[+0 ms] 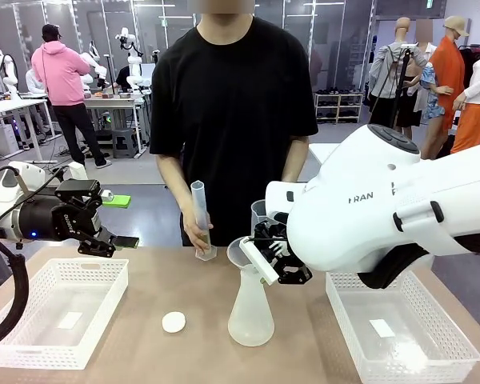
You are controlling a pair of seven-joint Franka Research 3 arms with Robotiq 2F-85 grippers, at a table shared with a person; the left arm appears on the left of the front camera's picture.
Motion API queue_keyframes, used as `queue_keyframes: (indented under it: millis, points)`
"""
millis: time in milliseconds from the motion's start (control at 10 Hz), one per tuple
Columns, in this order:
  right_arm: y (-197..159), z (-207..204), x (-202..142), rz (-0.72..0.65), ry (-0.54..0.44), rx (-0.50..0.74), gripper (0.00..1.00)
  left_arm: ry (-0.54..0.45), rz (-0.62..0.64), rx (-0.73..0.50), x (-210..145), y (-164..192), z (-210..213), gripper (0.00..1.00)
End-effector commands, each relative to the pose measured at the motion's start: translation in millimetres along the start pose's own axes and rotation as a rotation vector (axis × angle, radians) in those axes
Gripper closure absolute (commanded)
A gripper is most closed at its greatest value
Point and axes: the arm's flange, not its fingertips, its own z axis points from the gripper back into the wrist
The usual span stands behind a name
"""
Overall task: Prepare the solutions needed for the experiment.
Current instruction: Once the solution is in the Big flask , pick up the Plastic Funnel and place it back into the right Organizing basket.
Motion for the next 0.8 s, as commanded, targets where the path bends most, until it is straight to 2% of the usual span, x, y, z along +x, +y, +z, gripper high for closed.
queue_keyframes:
  millis: [0,400,500,600,700]
  points:
    - [-10.3,10.2,5.3,0.023,0.043,-0.008,0.77,0.001,0.0,-0.015,0.1,-2.0,-1.1,0.0]
    - [-31.5,48.1,19.9,0.038,0.154,-0.028,0.77,0.001,0.0,-0.015,0.1,-2.0,-1.1,0.0]
    - [-34.1,58.9,25.7,0.035,0.127,-0.031,0.77,0.001,0.0,-0.015,0.1,-2.0,-1.1,0.0]
    - [-34.0,67.8,31.5,0.036,0.072,0.021,0.77,0.001,0.0,-0.015,0.1,-2.0,-1.1,0.0]
    - [-32.0,71.0,34.9,0.035,0.064,0.054,0.77,0.001,0.0,-0.015,0.1,-2.0,-1.1,0.0]
